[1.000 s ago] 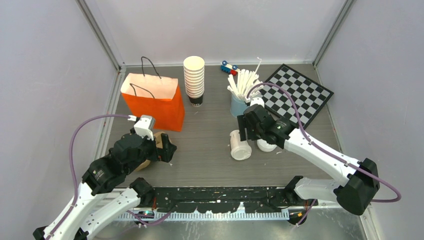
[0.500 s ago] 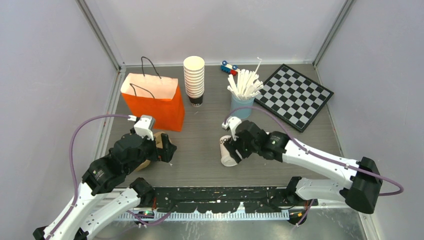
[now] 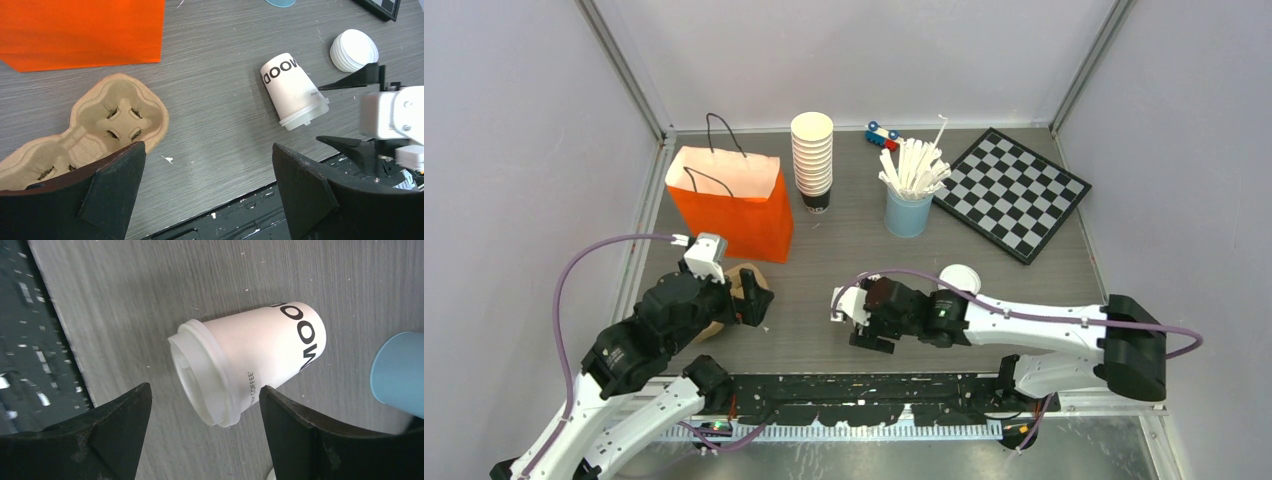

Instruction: Pack the takeout coffee

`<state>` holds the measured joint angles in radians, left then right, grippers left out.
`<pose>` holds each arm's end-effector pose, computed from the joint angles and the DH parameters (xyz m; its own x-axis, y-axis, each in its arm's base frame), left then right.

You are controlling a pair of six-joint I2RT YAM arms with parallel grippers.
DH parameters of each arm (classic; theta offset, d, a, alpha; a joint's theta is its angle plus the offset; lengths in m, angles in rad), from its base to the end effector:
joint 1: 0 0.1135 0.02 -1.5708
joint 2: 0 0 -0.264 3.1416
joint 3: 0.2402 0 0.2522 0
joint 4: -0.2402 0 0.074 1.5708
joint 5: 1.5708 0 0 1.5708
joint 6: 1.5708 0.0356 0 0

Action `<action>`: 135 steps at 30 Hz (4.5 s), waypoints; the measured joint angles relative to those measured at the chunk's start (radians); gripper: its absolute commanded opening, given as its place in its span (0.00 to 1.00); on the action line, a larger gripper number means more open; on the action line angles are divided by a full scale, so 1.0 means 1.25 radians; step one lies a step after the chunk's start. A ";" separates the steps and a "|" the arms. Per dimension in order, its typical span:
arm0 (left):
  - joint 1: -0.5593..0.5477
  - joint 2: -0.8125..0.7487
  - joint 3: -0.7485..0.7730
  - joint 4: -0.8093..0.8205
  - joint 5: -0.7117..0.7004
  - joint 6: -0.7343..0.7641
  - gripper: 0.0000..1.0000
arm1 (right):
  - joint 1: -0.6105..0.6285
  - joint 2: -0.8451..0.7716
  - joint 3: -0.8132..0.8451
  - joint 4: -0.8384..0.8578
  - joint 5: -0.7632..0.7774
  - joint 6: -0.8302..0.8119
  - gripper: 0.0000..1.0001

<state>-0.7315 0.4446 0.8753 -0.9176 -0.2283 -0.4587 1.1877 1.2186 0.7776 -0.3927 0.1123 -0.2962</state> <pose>0.0614 -0.0443 0.3330 -0.5344 -0.0999 -0.8393 0.2958 0.9081 -0.2964 0.0970 0.2300 0.2300 -0.0039 -0.7857 -0.6187 -0.9354 0.2216 -0.2756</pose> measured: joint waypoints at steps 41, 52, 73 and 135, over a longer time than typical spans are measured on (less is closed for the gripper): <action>0.000 0.000 -0.006 0.000 -0.007 0.000 1.00 | -0.026 -0.011 -0.162 0.310 0.045 -0.194 0.75; 0.000 0.001 -0.006 0.000 -0.007 0.000 1.00 | -0.062 0.085 -0.158 0.380 0.041 -0.247 0.43; 0.000 0.001 -0.007 0.000 -0.013 0.000 1.00 | -0.062 -0.088 -0.142 0.334 0.068 0.205 0.30; 0.000 0.039 0.013 -0.014 -0.037 -0.004 1.00 | -0.891 0.009 0.091 -0.129 -0.474 0.941 0.69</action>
<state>-0.7315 0.4938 0.8921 -0.9352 -0.2749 -0.4637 0.0742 1.2304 0.8913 -0.5541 -0.4797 0.8799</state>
